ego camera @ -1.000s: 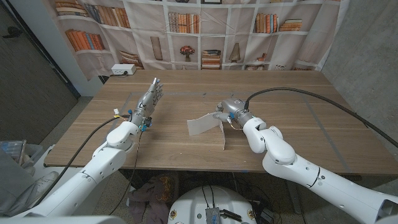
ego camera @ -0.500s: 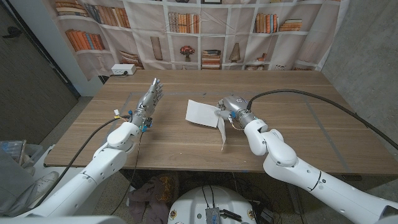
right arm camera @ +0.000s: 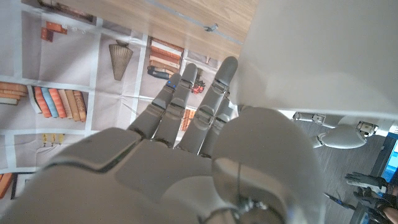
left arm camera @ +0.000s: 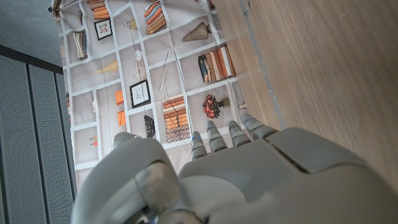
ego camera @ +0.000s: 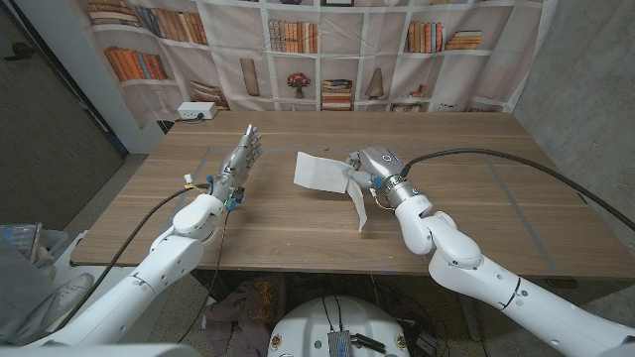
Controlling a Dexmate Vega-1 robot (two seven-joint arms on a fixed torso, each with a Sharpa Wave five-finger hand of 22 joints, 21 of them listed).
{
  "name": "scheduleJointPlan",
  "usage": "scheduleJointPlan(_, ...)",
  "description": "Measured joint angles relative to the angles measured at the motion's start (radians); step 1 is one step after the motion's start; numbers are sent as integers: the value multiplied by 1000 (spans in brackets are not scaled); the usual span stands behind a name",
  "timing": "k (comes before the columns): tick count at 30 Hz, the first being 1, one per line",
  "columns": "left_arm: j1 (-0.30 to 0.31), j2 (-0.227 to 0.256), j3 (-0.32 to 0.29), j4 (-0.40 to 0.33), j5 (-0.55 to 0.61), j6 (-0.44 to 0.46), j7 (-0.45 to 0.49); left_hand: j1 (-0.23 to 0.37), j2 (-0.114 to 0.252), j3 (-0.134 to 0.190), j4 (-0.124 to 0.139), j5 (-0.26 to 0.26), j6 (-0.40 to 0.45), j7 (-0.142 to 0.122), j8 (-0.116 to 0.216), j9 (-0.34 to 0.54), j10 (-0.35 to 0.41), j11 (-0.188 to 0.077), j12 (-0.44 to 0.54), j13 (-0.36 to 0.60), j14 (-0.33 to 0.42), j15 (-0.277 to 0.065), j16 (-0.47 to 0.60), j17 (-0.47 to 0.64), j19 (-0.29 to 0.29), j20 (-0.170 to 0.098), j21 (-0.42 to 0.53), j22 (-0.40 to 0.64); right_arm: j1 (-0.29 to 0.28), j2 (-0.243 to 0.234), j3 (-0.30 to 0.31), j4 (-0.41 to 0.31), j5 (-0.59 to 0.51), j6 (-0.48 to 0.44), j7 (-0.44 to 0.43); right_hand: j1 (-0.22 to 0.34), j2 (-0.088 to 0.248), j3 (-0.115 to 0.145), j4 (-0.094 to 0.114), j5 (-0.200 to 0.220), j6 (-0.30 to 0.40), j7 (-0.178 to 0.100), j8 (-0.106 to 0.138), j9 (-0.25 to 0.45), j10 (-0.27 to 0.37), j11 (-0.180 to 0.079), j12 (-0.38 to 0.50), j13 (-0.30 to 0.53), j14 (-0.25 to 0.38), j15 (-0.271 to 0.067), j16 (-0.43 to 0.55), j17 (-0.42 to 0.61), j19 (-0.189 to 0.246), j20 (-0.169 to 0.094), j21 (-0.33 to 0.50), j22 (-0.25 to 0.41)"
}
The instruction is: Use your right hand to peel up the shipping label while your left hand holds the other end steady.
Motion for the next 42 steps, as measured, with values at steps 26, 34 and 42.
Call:
scheduleJointPlan(26,-104,-13,42,12,13,35,-68,-18,5,-2,13,-4,89,-6,19,0,42,-9,9,0,0,0,0,-3,4,-4,0,0,73,-84,90,241,62,532,-372,87,16,-130,52,20,16,-2,-93,51,16,5,-112,109,162,-48,-46,194,-100,5,486,118)
scheduleJointPlan(34,-125,-62,47,37,-46,4,-131,38,16,24,-13,-4,131,-27,32,5,24,-21,0,0,7,0,0,-7,4,-4,0,0,104,-80,105,299,94,622,-379,89,18,-138,55,20,29,-4,-130,76,27,5,-155,130,162,-48,-65,209,-166,3,635,11)
scheduleJointPlan(42,-150,-113,57,66,-104,-50,-221,160,45,97,-66,-12,230,-32,65,10,15,-31,-8,0,7,0,0,-8,7,0,0,0,125,-70,122,338,142,700,-358,89,18,-138,55,20,29,-4,-138,81,27,5,-167,134,162,-48,-65,209,-182,9,687,-17)
